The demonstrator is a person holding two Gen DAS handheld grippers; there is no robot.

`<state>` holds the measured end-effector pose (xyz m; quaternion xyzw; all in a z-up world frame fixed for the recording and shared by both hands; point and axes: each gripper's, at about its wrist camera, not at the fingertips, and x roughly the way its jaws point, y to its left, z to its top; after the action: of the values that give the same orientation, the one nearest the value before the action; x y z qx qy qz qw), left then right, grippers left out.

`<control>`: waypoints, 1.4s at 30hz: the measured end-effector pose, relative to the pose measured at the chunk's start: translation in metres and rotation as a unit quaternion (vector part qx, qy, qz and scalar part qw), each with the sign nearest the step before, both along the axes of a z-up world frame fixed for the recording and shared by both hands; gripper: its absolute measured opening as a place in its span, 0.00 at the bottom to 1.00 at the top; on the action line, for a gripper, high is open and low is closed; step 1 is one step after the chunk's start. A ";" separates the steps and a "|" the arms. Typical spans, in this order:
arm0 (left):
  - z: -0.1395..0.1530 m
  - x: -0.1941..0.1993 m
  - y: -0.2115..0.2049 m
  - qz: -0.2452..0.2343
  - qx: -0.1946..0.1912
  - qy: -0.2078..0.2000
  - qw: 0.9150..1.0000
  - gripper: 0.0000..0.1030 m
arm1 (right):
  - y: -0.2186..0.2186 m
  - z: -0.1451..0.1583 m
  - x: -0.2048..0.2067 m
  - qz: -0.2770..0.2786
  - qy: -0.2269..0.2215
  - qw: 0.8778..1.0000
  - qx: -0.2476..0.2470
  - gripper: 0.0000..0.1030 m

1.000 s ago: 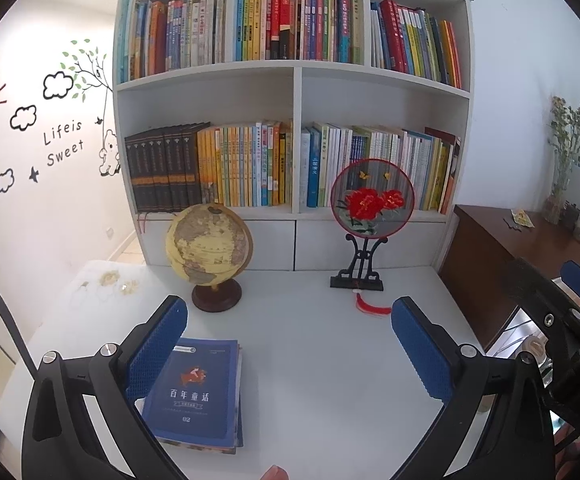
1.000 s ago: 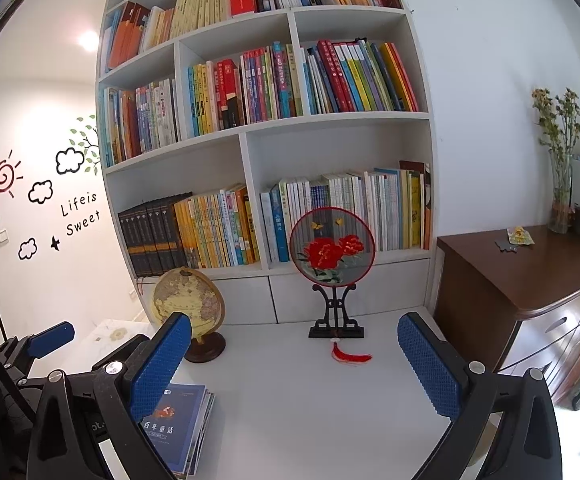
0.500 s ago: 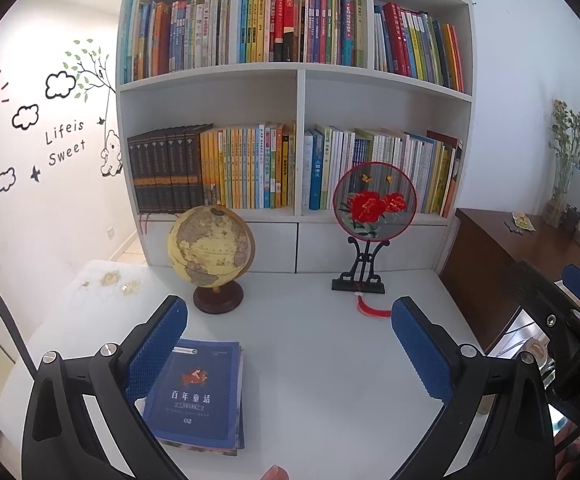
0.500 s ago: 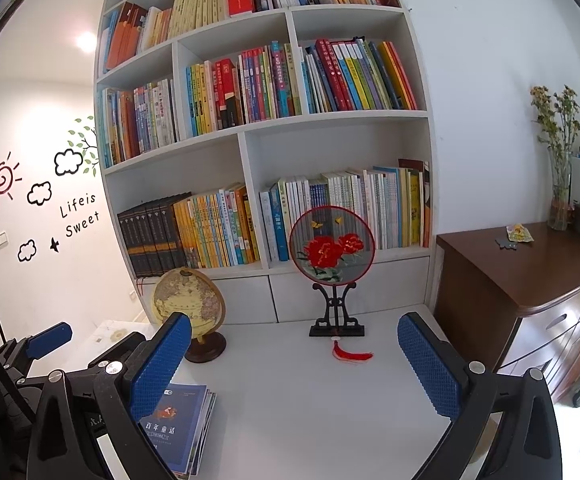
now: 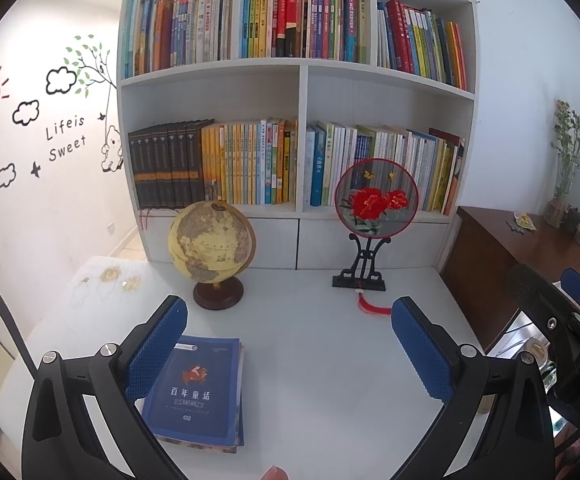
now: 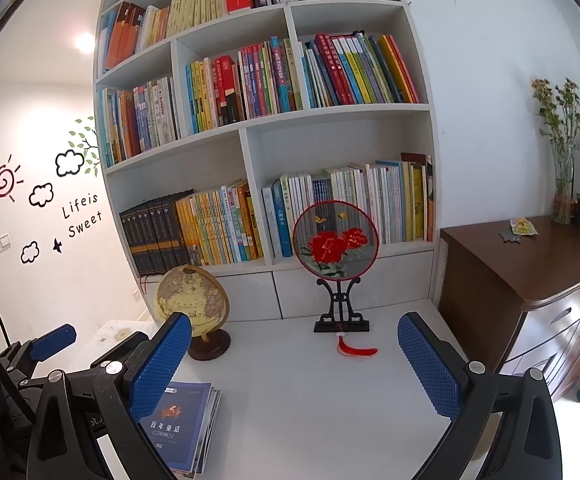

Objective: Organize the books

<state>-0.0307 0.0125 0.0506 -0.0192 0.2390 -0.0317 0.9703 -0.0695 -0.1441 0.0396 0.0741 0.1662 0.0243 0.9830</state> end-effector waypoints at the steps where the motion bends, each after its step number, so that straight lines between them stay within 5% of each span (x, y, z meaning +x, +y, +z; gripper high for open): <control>1: 0.000 0.000 0.000 0.001 0.000 0.001 1.000 0.99 | 0.000 0.000 0.000 0.000 0.000 1.000 -0.001 1.00; 42: -0.009 0.005 0.001 0.009 -0.005 0.029 1.000 0.99 | 0.005 -0.007 0.008 0.002 0.021 1.000 0.004 1.00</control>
<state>-0.0258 0.0134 0.0420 -0.0272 0.2672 -0.0240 0.9630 -0.0612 -0.1391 0.0323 0.0778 0.1864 0.0256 0.9790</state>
